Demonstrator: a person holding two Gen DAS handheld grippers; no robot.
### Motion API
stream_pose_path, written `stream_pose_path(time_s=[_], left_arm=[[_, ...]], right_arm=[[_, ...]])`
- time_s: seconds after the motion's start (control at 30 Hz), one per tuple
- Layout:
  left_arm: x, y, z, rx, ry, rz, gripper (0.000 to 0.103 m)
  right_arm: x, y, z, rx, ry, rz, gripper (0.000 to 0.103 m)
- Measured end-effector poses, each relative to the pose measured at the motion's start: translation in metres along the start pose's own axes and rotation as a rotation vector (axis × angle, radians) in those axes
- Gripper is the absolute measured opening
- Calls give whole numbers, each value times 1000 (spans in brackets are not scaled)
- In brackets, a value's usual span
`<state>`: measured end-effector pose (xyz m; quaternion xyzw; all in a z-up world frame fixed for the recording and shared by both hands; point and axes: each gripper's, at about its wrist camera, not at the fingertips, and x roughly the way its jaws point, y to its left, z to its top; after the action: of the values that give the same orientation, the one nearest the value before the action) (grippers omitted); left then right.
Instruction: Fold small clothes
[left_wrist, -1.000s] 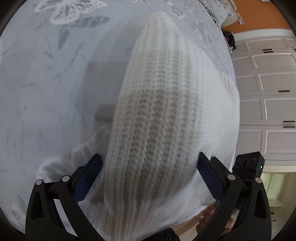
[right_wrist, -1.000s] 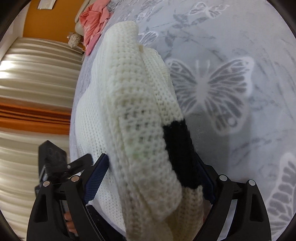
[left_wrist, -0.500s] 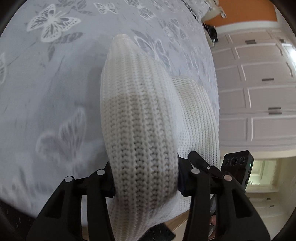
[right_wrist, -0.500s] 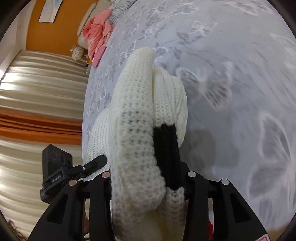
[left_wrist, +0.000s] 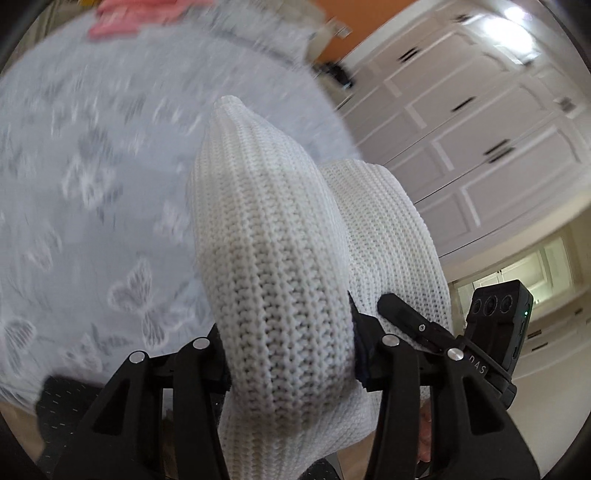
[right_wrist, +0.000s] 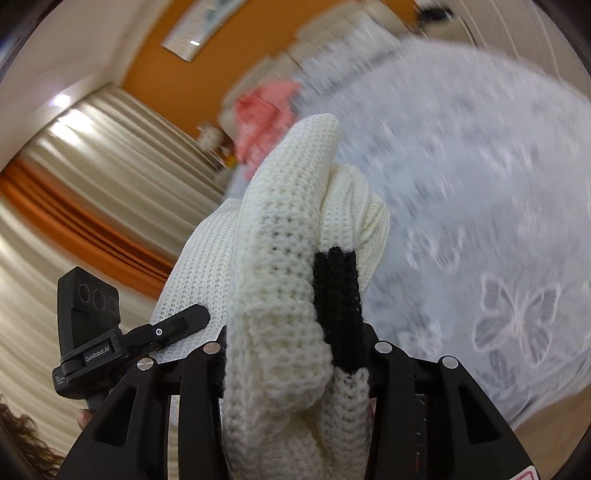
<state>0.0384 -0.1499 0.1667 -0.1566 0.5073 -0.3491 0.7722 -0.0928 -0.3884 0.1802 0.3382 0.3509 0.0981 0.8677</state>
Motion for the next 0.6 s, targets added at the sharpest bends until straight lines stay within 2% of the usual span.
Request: stream_pose_path(time_s=[0.1,0.27,0.47,0.6], left_arm=[[-41,-16,8,59,-83,-23,46],[-116,-29,21,150,-214,-43,47],[-184,-23,44,217,-342,-23,48],[-211,-4,61,234,-388,18,49]], right_arm=[[-23,44,13,-77,-78,44,39],[-35,104,30,-188,-145,116,39],[-12,164,51,-287,-185,200,40],[22,182,60,-306,-170,234,40]])
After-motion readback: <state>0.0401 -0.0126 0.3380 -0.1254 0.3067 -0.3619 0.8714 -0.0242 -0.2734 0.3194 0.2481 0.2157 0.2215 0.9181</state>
